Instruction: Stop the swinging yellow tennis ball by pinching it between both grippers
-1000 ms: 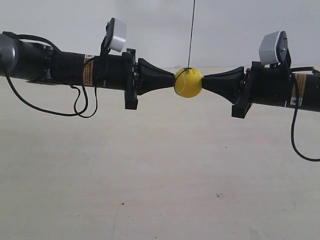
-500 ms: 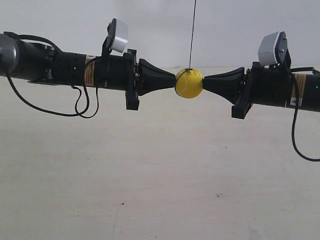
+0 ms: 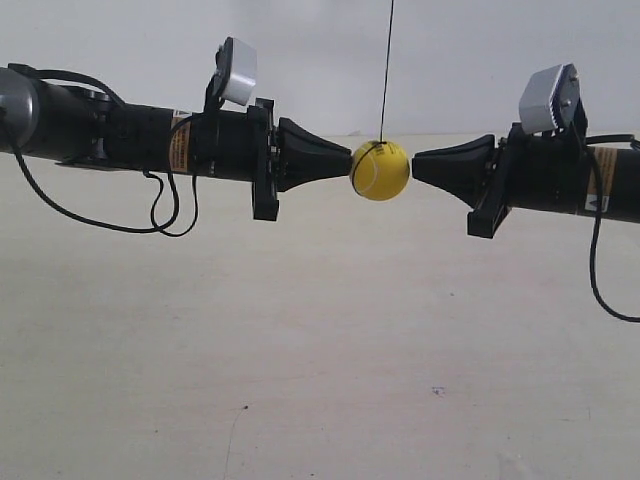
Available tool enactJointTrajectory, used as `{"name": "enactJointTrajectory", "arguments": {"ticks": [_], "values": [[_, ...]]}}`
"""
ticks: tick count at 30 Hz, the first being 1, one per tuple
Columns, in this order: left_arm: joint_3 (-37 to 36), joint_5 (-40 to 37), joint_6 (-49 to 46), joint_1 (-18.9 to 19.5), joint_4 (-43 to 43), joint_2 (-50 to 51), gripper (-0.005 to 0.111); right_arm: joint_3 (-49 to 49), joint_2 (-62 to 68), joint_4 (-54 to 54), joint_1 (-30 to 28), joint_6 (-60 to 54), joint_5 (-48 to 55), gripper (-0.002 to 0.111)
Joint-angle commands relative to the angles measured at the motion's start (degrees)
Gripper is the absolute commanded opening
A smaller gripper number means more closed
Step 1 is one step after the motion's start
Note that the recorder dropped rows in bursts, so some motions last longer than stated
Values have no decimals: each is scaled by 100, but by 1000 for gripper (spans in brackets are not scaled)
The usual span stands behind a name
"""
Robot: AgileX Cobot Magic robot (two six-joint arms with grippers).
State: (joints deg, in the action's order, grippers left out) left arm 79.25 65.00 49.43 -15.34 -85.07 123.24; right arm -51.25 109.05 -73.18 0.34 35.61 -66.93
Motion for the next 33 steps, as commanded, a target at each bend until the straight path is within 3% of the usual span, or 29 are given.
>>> {"name": "enactJointTrajectory", "arguments": {"ticks": [1, 13, 33], "values": [[43, 57, 51, -55, 25, 7, 5, 0, -56, -46, -48, -16, -72, 0], [43, 142, 215, 210, -24, 7, 5, 0, -56, -46, -48, -16, -72, 0], [33, 265, 938, 393, -1445, -459, 5, 0, -216, 70, -48, -78, -72, 0]]}}
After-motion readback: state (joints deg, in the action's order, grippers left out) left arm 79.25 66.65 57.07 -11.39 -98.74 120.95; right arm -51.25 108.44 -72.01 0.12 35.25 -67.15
